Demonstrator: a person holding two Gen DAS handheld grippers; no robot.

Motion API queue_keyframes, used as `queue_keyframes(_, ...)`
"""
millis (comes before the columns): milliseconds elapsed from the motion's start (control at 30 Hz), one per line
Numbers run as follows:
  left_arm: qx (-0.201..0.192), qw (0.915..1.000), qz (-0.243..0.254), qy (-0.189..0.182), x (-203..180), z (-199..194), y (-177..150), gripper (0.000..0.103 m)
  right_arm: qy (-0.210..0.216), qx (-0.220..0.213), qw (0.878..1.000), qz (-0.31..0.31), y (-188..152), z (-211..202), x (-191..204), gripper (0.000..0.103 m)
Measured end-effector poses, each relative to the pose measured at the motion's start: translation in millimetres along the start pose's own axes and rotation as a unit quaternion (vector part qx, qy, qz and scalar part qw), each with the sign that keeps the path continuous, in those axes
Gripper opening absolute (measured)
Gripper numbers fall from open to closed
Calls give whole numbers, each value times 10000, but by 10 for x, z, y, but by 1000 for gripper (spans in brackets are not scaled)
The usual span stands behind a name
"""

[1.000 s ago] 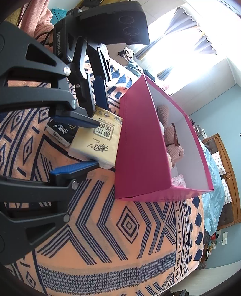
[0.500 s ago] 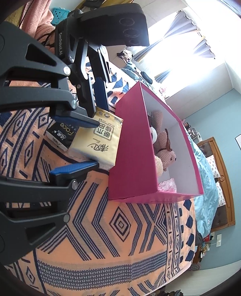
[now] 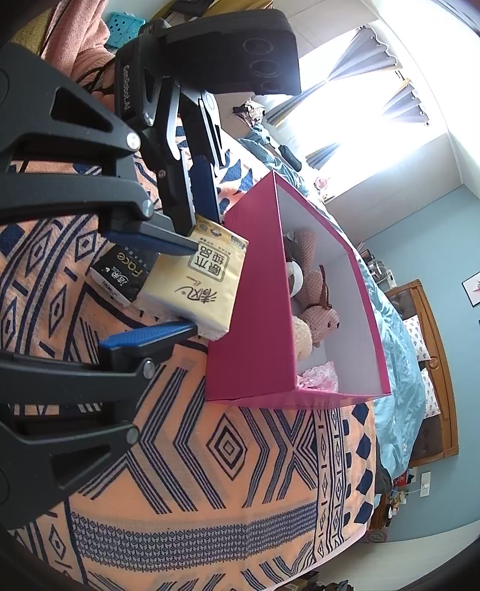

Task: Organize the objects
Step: 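Carry the yellow tissue pack with the right gripper over the box rim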

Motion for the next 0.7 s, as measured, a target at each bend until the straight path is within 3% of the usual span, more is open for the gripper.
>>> queue_keyframes(700,-184,9998,-2,-27,8,-77,111,34,-9,-172,9998,-137,109,-90,40,41)
Point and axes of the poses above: each gripper's, at about its wrist camera, not at the fingertips, and z roughly the way its jaws point, x to its left, y to its top, the point moved 1 cm from there along z, roughly the way its jaws point, and after that the axes turned 8 degrees about -z, right-handed, at the moved point
